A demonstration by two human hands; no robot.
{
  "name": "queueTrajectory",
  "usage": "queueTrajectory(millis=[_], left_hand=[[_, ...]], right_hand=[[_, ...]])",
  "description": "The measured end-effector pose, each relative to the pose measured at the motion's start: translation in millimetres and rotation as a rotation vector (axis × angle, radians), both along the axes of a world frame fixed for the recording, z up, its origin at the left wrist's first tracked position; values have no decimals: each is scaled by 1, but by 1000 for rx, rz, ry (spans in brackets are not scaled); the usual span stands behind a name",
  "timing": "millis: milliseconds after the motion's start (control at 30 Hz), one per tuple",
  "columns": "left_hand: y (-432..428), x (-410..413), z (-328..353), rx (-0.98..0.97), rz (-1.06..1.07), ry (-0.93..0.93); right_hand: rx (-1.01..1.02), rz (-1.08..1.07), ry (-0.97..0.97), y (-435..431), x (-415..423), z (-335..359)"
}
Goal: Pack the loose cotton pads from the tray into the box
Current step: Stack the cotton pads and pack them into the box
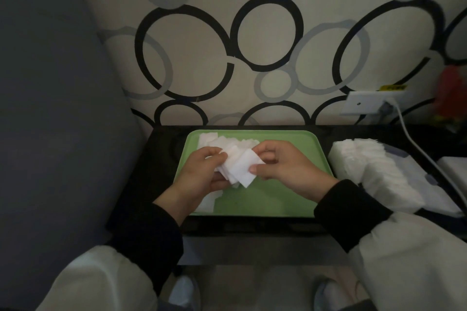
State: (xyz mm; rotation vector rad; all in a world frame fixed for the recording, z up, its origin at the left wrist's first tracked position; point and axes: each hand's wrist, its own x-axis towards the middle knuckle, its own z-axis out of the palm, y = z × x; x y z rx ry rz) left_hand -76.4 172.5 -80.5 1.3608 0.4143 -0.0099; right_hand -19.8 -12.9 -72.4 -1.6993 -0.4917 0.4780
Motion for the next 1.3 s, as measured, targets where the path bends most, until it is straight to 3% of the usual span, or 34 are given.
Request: queueTrajectory(millis=[233, 567, 1300], left_hand=[[-12, 1, 1, -131, -27, -2], [-14, -4, 6, -157, -61, -10], [-6, -7, 13, -273, 68, -22]], right_hand=[[110, -121, 232, 0, -1, -4], [17, -230, 96, 4, -5, -6], [137, -208, 96, -3, 5, -9]])
